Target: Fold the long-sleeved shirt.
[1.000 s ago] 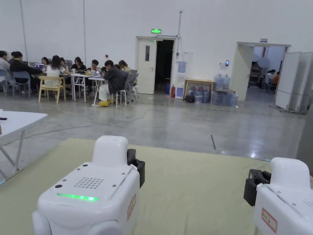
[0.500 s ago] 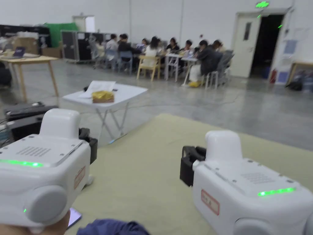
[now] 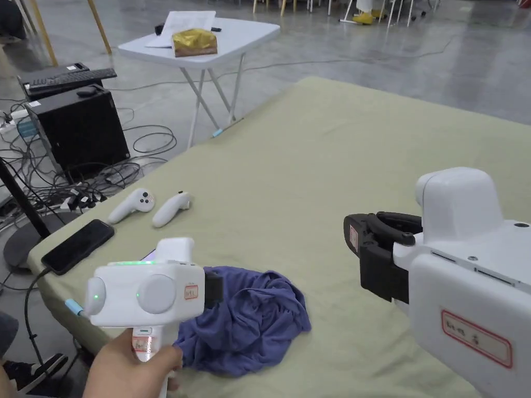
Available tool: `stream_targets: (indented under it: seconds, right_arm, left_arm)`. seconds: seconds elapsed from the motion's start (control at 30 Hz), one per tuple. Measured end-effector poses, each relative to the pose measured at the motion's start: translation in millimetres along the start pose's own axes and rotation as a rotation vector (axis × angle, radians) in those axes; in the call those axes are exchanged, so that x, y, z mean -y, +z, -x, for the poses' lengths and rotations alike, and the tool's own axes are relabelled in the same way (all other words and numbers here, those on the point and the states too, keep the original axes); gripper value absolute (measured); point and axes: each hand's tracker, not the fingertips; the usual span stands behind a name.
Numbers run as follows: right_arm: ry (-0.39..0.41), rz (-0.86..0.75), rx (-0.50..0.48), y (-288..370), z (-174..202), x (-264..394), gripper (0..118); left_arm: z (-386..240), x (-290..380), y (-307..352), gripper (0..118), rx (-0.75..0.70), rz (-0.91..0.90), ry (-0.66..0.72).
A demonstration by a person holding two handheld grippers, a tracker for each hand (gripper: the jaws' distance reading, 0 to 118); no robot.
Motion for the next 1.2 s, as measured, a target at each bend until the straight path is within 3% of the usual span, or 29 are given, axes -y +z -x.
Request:
stream_targets:
  seconds: [0.07, 0.2, 0.3, 0.33, 0.37, 0.4, 0.5, 0.63, 0.77, 0.9, 1.2]
  right_arm:
    - [-0.011, 0.014, -0.015, -3.5, -3.4, 0.5, 2]
    - [-0.009, 0.035, -0.012, -10.5, -8.1, 4.5, 2]
    - [-0.028, 0.055, -0.002, -13.8, -14.5, 8.4, 2]
    - [-0.035, 0.063, 0.002, -15.1, -17.6, 10.2, 2]
    - [-0.046, 0.074, 0.008, -15.0, -20.8, 11.7, 2]
    - [-0.056, 0.083, 0.015, -13.8, -23.8, 13.0, 2]
    - [-0.098, 0.078, 0.043, -3.7, -35.2, 17.7, 2]
    - [-0.151, 0.010, 0.105, 27.4, -49.8, 18.2, 2]
    - [-0.222, -0.099, 0.151, 74.2, -65.8, 11.7, 2]
    - [-0.214, -0.198, 0.263, 125.7, -78.2, 4.3, 2]
    - [-0.205, -0.310, 0.535, 240.2, -110.6, -0.2, 2]
  left_arm:
    - [6.6, 2.4, -31.6, 118, -0.040, 0.103, 0.004]
    - [19.8, -1.1, -61.3, 118, -0.034, 0.104, 0.054]
    - [9.0, -4.5, -80.8, 118, -0.074, 0.162, -0.005]
    - [5.8, -7.4, -87.0, 111, -0.110, 0.201, -0.040]
    - [0.3, -9.0, -84.7, 82, -0.138, 0.196, -0.066]
    - [-4.6, -10.9, -80.8, 7, -0.137, 0.184, -0.060]
    - [-9.8, -32.5, -56.7, 8, 0.010, 0.139, 0.024]
    - [-38.8, -72.7, 24.9, 8, 0.215, -0.016, 0.105]
    - [-127.4, -126.8, 151.5, 8, 0.375, -0.252, -0.031]
    - [-197.7, -188.1, 234.2, 8, 0.550, -0.371, -0.124]
    - [-368.1, -209.9, 340.6, 8, 0.837, -0.437, -0.283]
